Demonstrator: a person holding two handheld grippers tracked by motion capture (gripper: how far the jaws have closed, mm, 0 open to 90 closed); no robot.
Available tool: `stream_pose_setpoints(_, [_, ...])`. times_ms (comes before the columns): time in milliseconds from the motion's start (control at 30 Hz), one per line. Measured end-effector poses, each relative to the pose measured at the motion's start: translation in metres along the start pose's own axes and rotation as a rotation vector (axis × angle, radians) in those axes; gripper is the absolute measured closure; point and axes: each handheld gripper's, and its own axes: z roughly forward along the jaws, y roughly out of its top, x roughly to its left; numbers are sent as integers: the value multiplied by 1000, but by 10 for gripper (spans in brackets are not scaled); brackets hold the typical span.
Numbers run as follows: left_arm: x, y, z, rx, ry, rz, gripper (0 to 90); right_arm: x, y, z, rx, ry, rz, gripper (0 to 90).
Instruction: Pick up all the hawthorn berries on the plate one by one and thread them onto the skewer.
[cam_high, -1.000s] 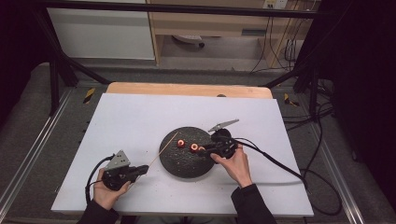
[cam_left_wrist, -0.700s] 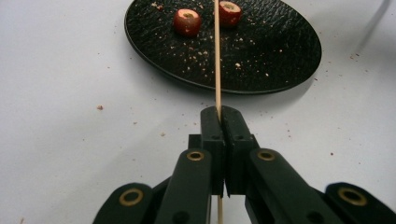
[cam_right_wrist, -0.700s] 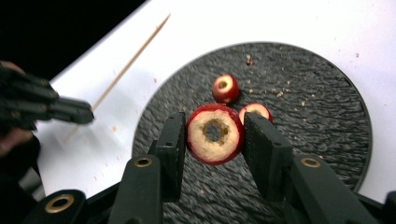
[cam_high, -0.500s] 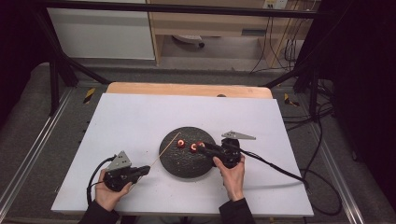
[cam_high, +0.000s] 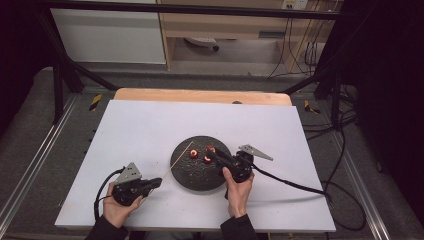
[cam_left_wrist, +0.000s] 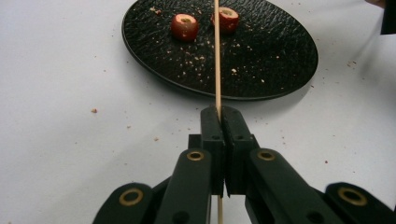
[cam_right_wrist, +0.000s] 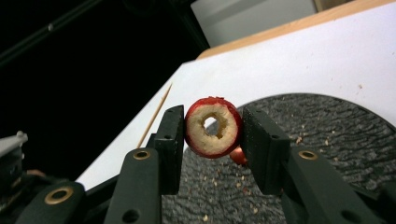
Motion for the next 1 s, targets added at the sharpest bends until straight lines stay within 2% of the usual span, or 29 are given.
stream_pose_setpoints(33, [-1,0,0,-2,2,-1,881,0,0,0,0,0,0,610])
stream_pose_setpoints(100, [-2,0,1,-7,3,-6,882,0,-2,2,-66,6,21,610])
stream_pose_setpoints(133, [-2,1,1,-9,5,-7,882,0,-2,2,-66,6,21,610])
stream_pose_setpoints(167, [-3,1,1,-10,5,-8,882,1,-3,4,-108,9,45,610])
stream_pose_setpoints(200, [-4,1,1,-14,5,-9,882,1,-3,4,-108,9,45,610])
stream_pose_setpoints(300, [-5,2,2,-20,9,-16,881,1,-5,6,-175,15,79,610])
stream_pose_setpoints(600, [-15,9,7,-44,31,-37,881,0,0,10,-262,41,121,610])
stream_pose_setpoints(667, [-19,12,9,-47,37,-29,881,-1,4,10,-296,50,131,610])
stream_pose_setpoints(800, [-26,19,14,-50,44,-19,882,-2,9,10,-316,56,142,610])
stream_pose_setpoints(1000, [-35,29,23,-55,32,-7,881,-4,17,11,-363,60,151,610])
